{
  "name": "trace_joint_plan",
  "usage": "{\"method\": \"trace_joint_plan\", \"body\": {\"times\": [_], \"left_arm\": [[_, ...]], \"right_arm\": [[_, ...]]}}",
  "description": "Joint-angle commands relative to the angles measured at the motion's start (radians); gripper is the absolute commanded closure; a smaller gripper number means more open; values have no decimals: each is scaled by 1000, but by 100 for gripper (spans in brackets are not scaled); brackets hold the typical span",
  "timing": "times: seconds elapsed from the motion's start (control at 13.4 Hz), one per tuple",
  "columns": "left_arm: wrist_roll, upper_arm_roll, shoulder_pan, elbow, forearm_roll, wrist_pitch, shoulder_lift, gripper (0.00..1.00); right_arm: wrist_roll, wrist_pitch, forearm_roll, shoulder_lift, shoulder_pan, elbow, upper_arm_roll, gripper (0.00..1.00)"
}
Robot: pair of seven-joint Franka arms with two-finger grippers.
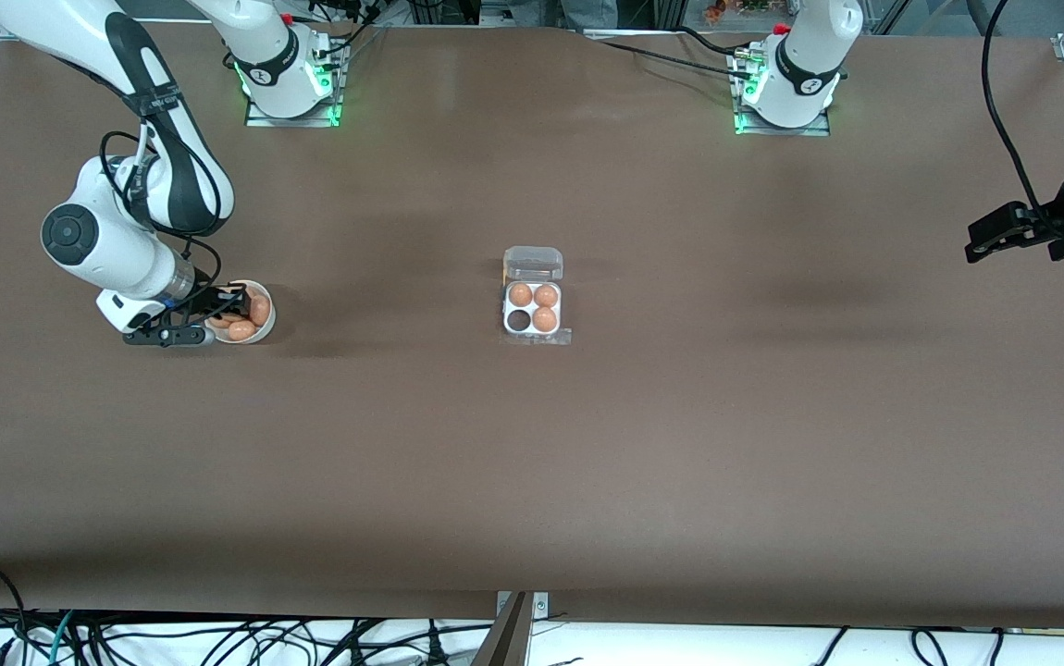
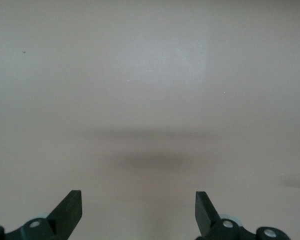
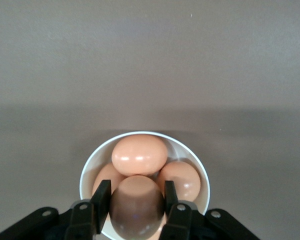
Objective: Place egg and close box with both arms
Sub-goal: 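Carry the egg with the right gripper to the clear egg box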
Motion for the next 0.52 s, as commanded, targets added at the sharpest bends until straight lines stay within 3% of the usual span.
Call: {"method": "trace_joint_plan", "body": {"times": [0.0, 0.45], "left_arm": [[7, -6, 1, 7, 16, -6, 1, 0], [9, -4, 2, 9, 16, -5, 1, 0]], "right_arm": [[-19, -120, 20, -3, -1, 85, 7, 80], [92, -266, 23, 14, 112, 245, 12, 81]]}}
